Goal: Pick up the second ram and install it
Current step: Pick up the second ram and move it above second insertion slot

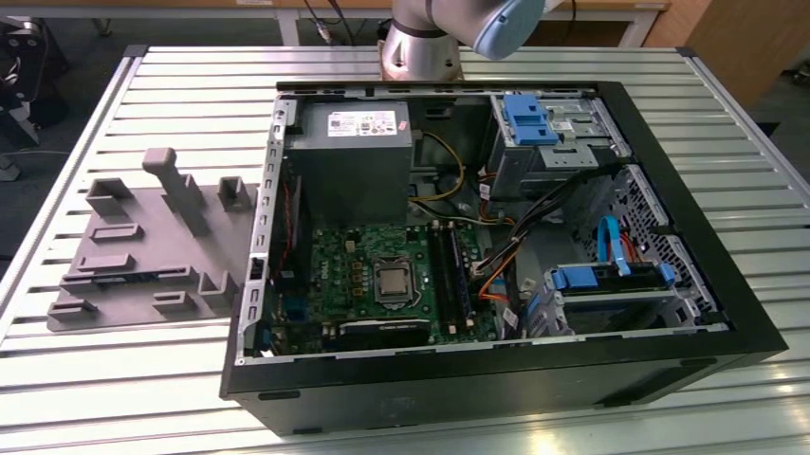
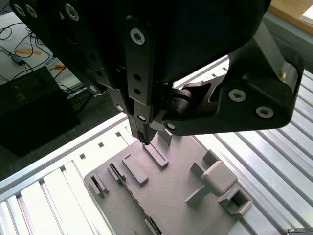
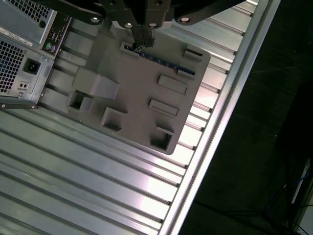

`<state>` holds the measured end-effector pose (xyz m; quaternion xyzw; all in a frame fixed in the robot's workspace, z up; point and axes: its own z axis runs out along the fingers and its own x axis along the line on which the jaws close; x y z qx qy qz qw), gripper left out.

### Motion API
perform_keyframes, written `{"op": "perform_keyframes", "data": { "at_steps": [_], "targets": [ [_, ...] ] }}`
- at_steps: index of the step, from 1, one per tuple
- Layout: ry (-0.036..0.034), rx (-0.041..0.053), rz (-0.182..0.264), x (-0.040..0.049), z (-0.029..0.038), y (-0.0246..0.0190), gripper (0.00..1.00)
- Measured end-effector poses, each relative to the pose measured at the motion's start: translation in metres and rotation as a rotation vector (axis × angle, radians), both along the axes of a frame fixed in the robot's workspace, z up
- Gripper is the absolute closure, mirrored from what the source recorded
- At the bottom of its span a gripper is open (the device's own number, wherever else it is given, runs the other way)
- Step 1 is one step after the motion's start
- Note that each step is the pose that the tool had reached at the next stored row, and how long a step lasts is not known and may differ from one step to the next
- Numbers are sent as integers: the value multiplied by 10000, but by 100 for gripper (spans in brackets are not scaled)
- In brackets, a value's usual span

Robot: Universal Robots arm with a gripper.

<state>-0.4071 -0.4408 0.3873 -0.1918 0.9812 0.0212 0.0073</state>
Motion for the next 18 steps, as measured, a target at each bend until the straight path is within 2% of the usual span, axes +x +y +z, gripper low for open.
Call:
{"op": "perform_keyframes", "data": {
  "at_steps": [7,14,16,18],
  "targets": [
    [0,0,14,0,0,0,89],
    [2,-19,1152,0,-16,0,89],
    [12,-59,1381,0,-22,0,89],
    [46,-139,1467,0,-32,0,89]
  ]
}}
